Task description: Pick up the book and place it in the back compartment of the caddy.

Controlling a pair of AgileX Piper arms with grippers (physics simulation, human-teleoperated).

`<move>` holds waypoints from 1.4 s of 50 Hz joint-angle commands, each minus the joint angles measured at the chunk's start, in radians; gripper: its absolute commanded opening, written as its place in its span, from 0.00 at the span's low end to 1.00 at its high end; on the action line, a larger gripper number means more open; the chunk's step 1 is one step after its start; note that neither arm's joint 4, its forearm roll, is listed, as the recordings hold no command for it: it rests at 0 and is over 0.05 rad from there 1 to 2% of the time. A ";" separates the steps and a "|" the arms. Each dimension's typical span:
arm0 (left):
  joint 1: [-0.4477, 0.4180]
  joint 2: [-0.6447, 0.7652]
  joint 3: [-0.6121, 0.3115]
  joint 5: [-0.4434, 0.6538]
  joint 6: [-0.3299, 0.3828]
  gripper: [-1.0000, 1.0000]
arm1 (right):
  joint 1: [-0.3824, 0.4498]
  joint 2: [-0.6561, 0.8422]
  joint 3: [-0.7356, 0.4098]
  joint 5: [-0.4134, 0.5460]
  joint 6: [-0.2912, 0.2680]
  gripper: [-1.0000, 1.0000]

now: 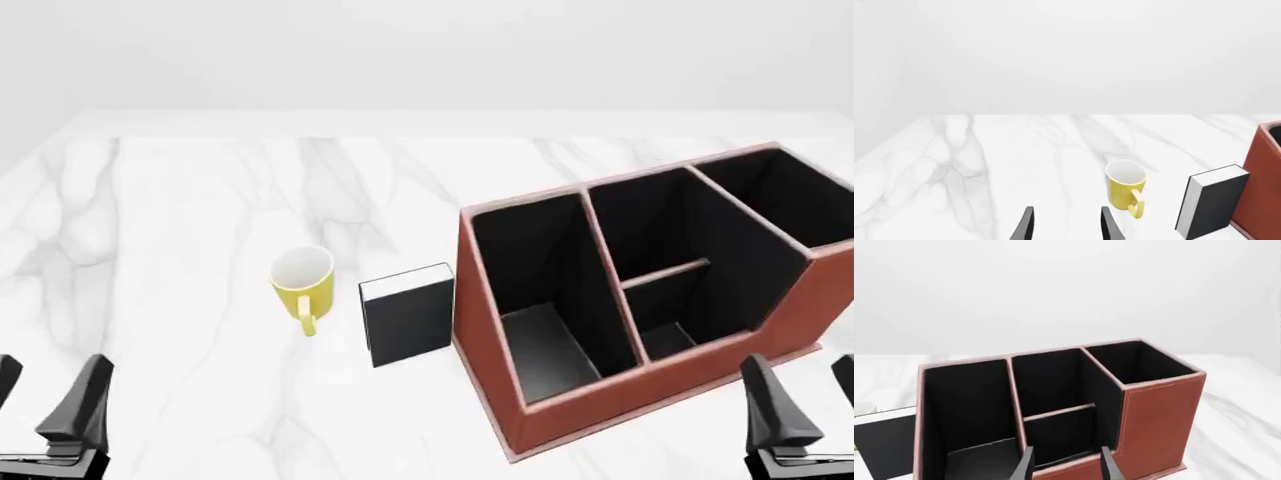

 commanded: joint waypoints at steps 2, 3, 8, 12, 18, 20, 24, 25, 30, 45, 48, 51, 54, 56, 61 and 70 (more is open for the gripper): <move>0.005 0.007 -0.003 -0.003 0.008 1.00 | -0.004 0.003 -0.003 -0.001 -0.003 1.00; 0.005 0.007 -0.003 -0.003 0.008 1.00 | -0.004 0.003 -0.003 -0.001 -0.003 1.00; 0.004 0.003 -0.012 0.014 0.009 1.00 | -0.006 0.007 -0.002 -0.003 -0.001 1.00; 0.011 0.004 -0.034 0.042 -0.035 1.00 | -0.004 0.004 -0.002 -0.001 -0.003 1.00; -0.018 0.018 -0.077 0.067 -0.028 1.00 | -0.003 0.002 -0.003 0.001 -0.003 1.00; -0.028 0.047 -0.094 0.064 -0.017 1.00 | -0.004 0.004 -0.003 0.000 -0.001 1.00; -0.054 0.148 -0.151 0.033 0.017 1.00 | -0.002 0.005 -0.002 -0.001 -0.002 1.00; -0.054 0.150 -0.151 0.031 0.017 1.00 | -0.002 0.005 -0.002 -0.001 -0.002 1.00; -0.127 0.303 -0.257 0.043 0.060 1.00 | -0.003 0.008 -0.002 -0.003 -0.002 1.00; -0.320 0.641 -0.711 0.277 0.172 1.00 | -0.003 0.025 -0.001 -0.016 0.005 1.00; -0.368 0.699 -0.785 0.326 0.196 1.00 | -0.002 0.021 -0.001 -0.013 0.004 1.00; -0.431 0.758 -0.858 0.386 0.201 1.00 | -0.003 0.023 -0.001 -0.014 0.005 1.00; -0.417 0.794 -0.907 0.410 0.249 1.00 | -0.003 0.028 -0.001 -0.018 0.005 1.00; -0.457 0.823 -0.959 0.458 0.240 1.00 | -0.003 0.030 -0.001 -0.020 0.006 1.00; -0.481 0.909 -1.094 0.550 0.295 1.00 | -0.001 0.021 -0.002 -0.009 0.007 1.00; -0.489 1.073 -1.281 0.647 0.361 1.00 | 0.000 0.025 -0.001 -0.013 0.008 1.00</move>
